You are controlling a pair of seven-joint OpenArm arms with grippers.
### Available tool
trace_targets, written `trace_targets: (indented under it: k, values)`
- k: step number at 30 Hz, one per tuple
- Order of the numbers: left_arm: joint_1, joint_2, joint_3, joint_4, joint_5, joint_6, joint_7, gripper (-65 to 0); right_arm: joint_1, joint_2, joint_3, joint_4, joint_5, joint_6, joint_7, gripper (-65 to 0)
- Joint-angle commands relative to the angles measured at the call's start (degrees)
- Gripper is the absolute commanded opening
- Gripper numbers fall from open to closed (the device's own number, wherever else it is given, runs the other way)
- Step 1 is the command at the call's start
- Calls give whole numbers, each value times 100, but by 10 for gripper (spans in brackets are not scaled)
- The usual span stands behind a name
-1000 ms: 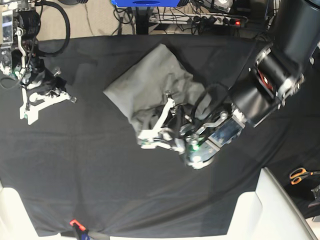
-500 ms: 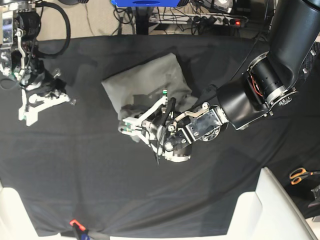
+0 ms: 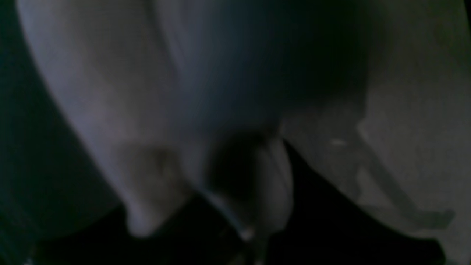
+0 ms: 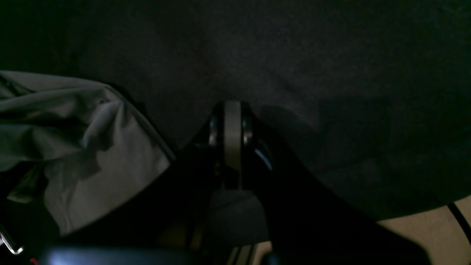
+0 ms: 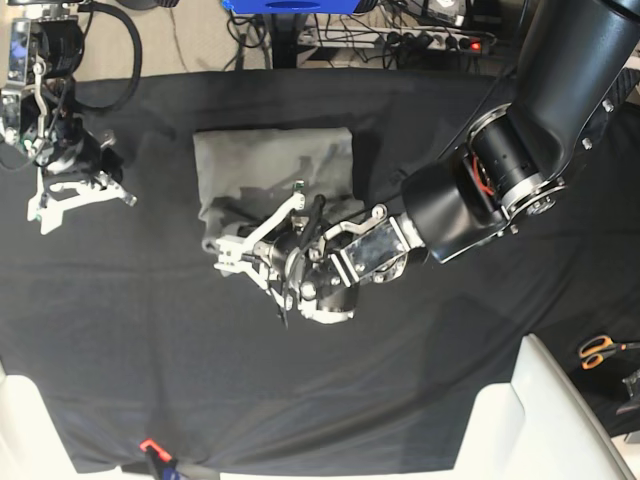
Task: Fold the T-shirt properly
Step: 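Grasp the collar edge with the left gripper and drag it toward the table center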
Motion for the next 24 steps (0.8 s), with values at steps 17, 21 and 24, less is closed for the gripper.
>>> trace_targets:
  k: [17, 21, 24]
  values:
    - [-263, 26, -72, -76, 47, 21, -45, -650, 138, 52, 26, 87, 0, 24, 77, -642]
    - [-395, 26, -81, -208, 3, 21, -36, -553, 120, 52, 17, 87, 0, 24, 77, -642]
    - [-412, 34, -81, -427, 39, 21, -54, -428, 103, 52, 0, 96, 0, 24, 77, -642]
